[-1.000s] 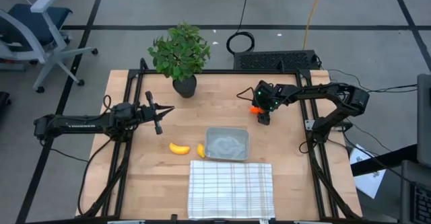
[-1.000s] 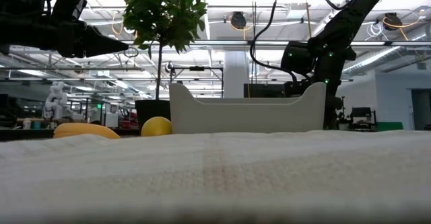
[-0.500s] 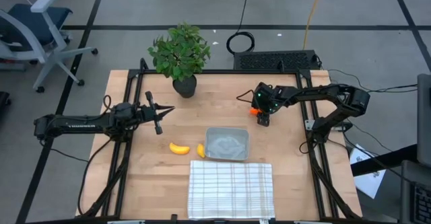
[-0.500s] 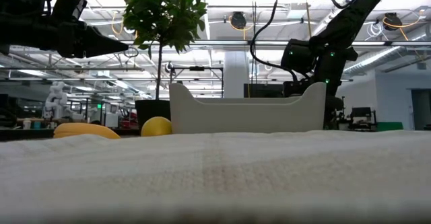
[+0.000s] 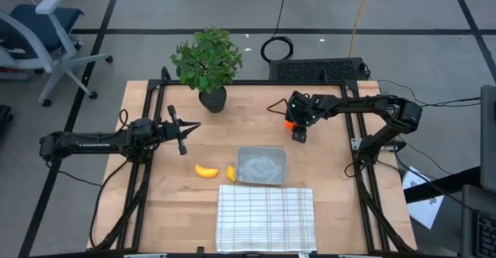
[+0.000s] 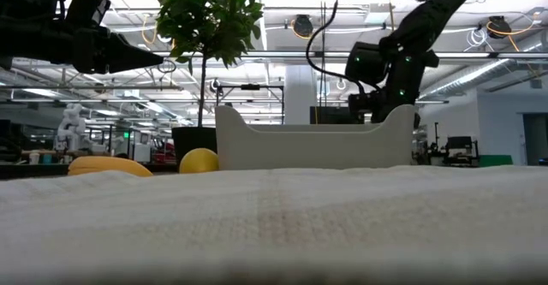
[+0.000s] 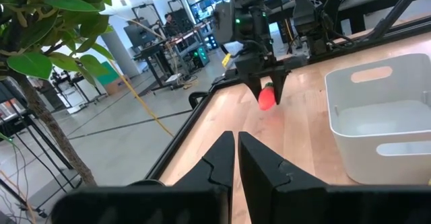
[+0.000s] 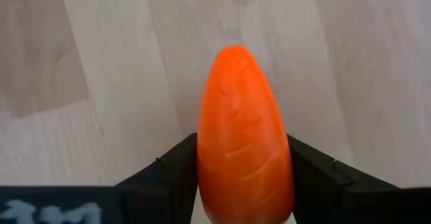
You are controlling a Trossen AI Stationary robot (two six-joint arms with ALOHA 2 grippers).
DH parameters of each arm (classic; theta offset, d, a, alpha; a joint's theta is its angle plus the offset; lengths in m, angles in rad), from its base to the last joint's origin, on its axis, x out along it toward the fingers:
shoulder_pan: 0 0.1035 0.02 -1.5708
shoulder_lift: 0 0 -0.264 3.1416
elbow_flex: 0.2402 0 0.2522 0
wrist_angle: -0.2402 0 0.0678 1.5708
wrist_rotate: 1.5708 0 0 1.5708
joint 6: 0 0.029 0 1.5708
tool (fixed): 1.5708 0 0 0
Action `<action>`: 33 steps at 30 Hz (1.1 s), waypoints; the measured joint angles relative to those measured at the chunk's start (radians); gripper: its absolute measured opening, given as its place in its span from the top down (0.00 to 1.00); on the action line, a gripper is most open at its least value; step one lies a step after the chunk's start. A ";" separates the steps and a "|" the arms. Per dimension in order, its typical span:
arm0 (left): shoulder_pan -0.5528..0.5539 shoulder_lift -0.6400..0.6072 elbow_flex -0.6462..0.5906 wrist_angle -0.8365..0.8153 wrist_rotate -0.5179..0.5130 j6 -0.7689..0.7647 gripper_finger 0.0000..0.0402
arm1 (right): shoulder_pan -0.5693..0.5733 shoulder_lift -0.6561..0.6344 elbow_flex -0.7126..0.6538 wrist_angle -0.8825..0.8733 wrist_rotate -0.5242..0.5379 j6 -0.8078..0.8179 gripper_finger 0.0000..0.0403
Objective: Pick and placing Produce into tupperware
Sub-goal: Put the carrot into the gray bin
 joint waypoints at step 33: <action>0.000 0.000 0.000 0.012 0.000 0.000 0.94 | 0.093 -0.005 0.320 -0.269 -0.004 -0.019 0.59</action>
